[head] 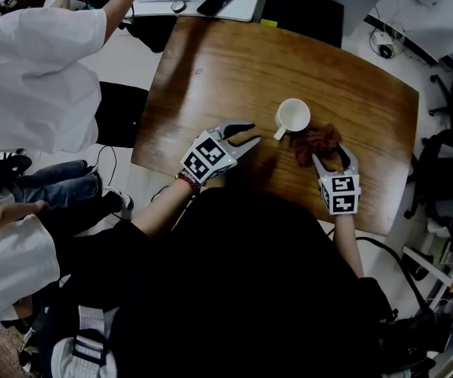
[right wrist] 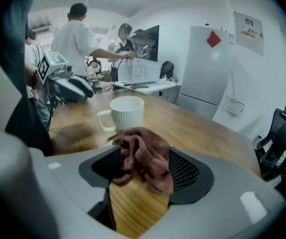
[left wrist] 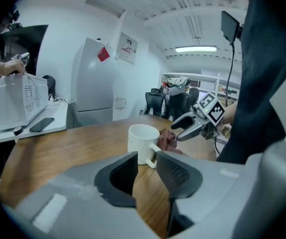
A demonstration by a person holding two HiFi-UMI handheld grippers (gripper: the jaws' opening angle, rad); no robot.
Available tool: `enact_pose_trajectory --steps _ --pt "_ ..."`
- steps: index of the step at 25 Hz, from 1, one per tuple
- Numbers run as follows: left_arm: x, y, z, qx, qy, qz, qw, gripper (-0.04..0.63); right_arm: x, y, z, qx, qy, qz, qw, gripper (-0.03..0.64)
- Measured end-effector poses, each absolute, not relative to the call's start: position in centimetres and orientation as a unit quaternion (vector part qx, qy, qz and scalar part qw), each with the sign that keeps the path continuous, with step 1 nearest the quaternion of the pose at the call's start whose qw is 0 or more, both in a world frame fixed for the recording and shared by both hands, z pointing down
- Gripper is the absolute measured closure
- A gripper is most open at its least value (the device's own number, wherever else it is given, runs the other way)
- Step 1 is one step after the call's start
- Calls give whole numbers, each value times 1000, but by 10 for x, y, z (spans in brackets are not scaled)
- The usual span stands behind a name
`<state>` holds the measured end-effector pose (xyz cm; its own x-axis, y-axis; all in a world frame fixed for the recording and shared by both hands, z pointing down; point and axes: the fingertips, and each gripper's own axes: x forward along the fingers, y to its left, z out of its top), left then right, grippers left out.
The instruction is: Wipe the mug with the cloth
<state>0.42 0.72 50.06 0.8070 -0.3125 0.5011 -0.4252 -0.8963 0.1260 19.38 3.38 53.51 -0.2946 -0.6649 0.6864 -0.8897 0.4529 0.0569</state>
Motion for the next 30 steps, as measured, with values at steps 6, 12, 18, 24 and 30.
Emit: enact_pose_trajectory --steps 6,12,18,24,30 --pt "-16 -19 427 949 -262 127 119 480 185 17 389 551 -813 78 170 318" --pt "-28 -28 347 955 -288 41 59 482 146 -4 336 549 -828 31 108 318" --pt "2 -8 325 965 -257 34 45 482 149 13 338 548 -828 31 117 318" --pt "8 1 339 967 -242 51 61 483 160 20 336 569 -813 16 121 322" --pt "9 7 348 968 -232 66 74 483 164 20 334 578 -807 12 120 327"
